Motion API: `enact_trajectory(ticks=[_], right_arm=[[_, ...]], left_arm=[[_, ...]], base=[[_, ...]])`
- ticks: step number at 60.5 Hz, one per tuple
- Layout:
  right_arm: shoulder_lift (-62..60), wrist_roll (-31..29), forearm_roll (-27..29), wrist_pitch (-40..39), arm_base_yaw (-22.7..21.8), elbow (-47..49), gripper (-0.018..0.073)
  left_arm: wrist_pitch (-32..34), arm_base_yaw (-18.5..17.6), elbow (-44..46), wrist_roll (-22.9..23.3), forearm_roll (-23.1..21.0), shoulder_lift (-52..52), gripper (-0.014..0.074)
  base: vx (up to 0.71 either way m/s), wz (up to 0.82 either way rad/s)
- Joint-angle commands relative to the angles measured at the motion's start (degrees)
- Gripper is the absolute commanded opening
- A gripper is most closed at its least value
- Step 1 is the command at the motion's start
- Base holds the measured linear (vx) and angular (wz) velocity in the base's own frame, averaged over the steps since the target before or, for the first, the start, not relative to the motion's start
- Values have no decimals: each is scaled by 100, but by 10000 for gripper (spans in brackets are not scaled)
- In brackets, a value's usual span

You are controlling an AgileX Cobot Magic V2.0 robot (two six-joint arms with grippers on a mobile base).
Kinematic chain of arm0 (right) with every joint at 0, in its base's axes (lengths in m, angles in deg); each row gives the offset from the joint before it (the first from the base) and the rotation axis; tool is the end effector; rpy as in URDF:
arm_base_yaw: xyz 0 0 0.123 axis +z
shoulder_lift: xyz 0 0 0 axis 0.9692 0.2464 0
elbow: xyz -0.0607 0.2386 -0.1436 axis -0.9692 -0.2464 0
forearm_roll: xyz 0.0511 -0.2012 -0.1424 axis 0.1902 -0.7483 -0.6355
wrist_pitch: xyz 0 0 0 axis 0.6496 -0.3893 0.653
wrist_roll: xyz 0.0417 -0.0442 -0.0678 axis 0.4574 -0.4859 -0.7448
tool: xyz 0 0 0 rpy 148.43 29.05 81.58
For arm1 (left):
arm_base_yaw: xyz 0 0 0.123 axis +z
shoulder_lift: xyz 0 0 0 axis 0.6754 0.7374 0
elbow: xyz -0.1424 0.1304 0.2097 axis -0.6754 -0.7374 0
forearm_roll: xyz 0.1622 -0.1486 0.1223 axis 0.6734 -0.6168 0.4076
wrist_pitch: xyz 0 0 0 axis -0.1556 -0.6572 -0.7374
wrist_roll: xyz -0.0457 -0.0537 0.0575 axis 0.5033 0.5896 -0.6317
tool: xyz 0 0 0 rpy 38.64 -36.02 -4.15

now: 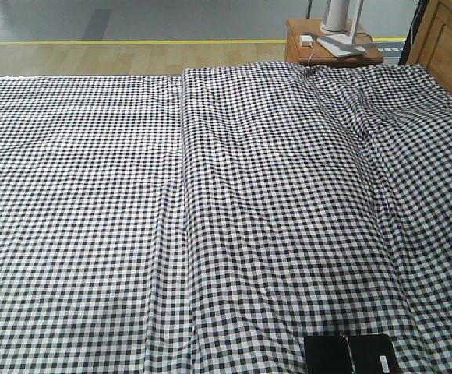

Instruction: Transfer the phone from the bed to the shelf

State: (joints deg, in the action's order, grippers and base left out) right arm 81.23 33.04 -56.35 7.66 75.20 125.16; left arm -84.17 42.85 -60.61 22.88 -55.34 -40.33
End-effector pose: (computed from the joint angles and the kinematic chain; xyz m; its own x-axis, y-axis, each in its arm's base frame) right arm 0.1509 -0.0004 0.3464 -0.4332 -0.0055 -0.9013 -0.0057 1.0000 -0.0033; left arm 0.0562 -0.0001 0.1855 -0.1175 0.1219 -0.9856 0.0128 0.9925 0.1213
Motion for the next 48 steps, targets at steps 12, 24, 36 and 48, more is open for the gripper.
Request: enact_trajectory(ticks=[12,24,36,48], right_arm=[[12,101,-36,-459,-21,163,710],[12,175,-36,-258,-21,184,692],[18,869,-333,702,-78,785,685],[262,1268,-962,1867,-607,1662,676]], left_arm=[[416,-34,127,33,-52,-64,1],[416,-34,127,33,-52,-64,1],[416,-34,127,33,-52,-64,1],[416,-34,127,33,-52,-64,1]], base=[[0,0],[0,0],[0,0],[0,0]])
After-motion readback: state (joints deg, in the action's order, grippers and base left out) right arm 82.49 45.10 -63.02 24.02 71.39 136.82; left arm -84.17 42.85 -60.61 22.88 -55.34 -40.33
